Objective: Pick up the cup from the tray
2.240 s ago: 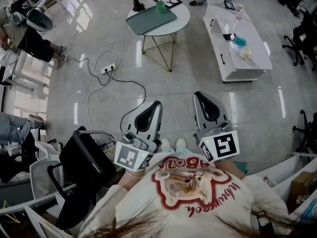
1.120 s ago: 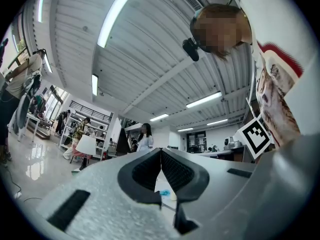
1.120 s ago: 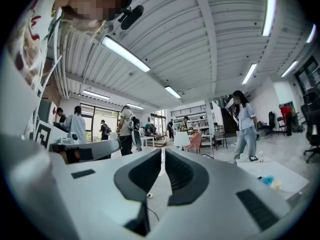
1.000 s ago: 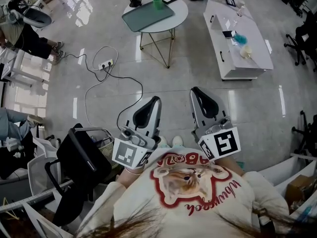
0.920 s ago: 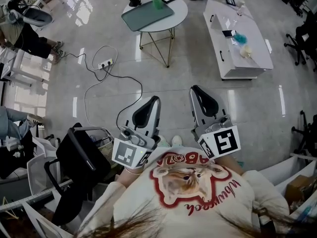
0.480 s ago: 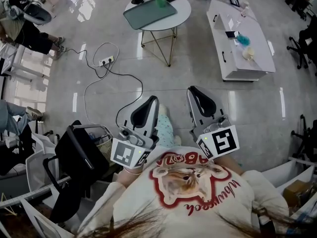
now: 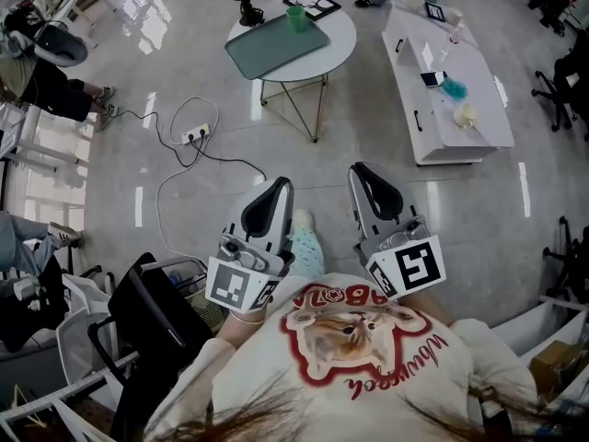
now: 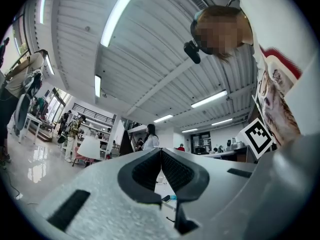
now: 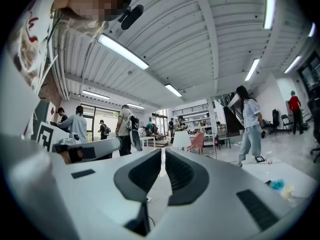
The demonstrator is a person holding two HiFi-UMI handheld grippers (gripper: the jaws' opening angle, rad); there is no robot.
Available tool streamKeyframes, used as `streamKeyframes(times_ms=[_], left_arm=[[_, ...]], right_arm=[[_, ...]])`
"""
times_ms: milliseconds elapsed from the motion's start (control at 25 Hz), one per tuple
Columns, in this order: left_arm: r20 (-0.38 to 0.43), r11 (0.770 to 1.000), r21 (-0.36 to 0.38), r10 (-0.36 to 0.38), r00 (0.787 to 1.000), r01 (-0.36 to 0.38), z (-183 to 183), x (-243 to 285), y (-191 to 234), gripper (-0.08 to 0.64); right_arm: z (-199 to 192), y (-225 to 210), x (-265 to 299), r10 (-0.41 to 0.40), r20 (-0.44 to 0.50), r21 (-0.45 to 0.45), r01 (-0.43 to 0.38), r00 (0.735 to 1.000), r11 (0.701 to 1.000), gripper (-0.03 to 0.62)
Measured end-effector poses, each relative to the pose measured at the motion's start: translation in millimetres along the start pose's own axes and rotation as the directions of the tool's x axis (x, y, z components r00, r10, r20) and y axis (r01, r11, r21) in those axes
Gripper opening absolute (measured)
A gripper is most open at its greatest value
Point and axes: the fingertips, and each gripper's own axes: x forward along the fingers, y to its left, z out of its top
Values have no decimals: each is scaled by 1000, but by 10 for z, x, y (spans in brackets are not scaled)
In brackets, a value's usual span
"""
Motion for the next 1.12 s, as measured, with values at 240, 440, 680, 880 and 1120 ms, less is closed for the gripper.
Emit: streamKeyframes(times_ms=[240,440,680,880,1120], left_arm=[[-11,999,-8,-37,999,37,-72,475,511,14],[-10,998,-7,-66,998,66,-70,812,902,14],[-13,995,-10,-96,995,96,-82,1102,1297,14],[-8,992,-17,-123,992,123,-117,1247,1494,15],[-16,990,-41,-137,990,137,-205,1310,1584,14]], right_arm=[[35,-230,639,-23,4,6,23,1000,1000,40],[90,-389,1131,-40,12,12,40,999,999,41],[167,-535,1600,-67,29,19,67,997,998,41],[163,-586,1796,-92,37,16,92,995,996,41],[76,-617,1897,-110,20,24,109,994,994,41]])
